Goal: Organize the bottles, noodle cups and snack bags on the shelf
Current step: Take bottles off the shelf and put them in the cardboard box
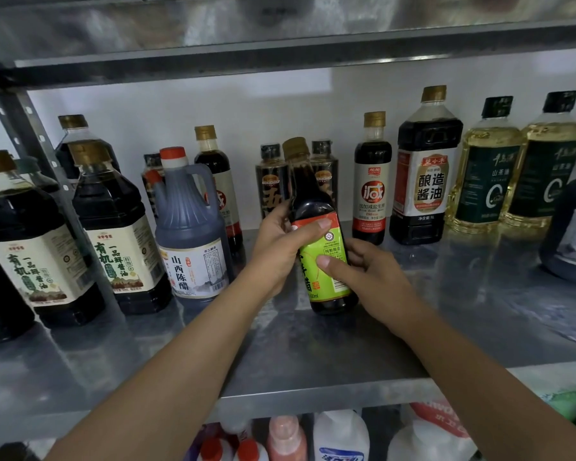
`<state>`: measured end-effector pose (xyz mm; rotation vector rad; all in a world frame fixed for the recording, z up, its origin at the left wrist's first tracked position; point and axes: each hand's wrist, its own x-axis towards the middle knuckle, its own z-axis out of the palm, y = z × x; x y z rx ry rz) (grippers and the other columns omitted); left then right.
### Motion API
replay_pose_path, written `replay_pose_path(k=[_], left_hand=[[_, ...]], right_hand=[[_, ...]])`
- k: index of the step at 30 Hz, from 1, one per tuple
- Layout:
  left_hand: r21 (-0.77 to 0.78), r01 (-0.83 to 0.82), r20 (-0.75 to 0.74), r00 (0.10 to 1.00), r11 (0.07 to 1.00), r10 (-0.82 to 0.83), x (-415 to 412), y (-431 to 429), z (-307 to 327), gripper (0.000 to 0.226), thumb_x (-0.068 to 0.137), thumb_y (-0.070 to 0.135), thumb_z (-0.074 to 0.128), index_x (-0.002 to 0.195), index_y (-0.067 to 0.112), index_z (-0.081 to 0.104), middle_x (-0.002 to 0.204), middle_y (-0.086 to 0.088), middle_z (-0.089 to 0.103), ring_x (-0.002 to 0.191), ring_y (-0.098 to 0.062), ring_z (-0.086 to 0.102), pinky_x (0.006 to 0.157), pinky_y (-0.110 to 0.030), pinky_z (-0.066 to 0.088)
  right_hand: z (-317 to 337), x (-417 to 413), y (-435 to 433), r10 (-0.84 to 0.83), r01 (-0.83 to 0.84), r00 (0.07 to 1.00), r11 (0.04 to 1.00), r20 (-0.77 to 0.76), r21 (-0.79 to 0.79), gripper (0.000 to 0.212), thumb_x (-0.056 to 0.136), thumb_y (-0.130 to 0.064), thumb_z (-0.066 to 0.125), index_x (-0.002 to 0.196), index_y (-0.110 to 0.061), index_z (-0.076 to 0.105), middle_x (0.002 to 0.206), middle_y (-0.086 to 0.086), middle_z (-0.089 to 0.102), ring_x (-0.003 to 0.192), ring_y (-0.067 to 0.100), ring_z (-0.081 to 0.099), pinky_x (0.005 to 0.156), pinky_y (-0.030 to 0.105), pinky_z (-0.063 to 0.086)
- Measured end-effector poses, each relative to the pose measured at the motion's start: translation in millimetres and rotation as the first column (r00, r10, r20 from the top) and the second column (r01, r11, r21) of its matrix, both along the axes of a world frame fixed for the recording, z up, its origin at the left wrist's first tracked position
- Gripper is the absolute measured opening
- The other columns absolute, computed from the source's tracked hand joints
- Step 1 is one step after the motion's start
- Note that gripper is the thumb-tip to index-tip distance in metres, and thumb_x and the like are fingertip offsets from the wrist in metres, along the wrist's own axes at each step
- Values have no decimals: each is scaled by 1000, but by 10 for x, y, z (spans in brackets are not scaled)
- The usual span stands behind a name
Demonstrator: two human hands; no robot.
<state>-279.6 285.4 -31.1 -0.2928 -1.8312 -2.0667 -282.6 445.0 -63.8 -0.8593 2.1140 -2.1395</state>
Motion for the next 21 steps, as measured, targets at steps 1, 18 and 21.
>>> replay_pose_path(k=[1, 18, 21], left_hand=[[0, 0, -1, 1000, 1000, 0, -2, -1, -2, 39, 77, -1, 78, 113, 6, 65, 89, 0, 75, 82, -14, 72, 70, -24, 56], [-21, 6, 14, 1000, 1000, -5, 10, 2, -6, 46, 70, 14, 76, 115, 10, 64, 92, 0, 75, 87, -16, 72, 76, -28, 57], [-34, 14, 19, 1000, 999, -13, 9, 8, -6, 44, 71, 17, 76, 114, 13, 65, 92, 1, 75, 89, -17, 71, 79, -30, 57]], right_hand=[[-1, 1, 3, 2, -2, 1000, 1000, -1, 1, 26, 90, -9, 69, 110, -25, 68, 103, -7, 77, 99, 9, 73, 79, 20, 57], [14, 20, 1, -16, 17, 1000, 999, -22, 41, 30, 89, -16, 72, 116, -27, 64, 110, -9, 74, 105, 7, 70, 97, 34, 55], [4, 27, -19, -51, 53, 998, 997, -37, 63, 36, 88, -18, 73, 123, -19, 64, 114, -7, 72, 108, 6, 68, 100, 37, 54]])
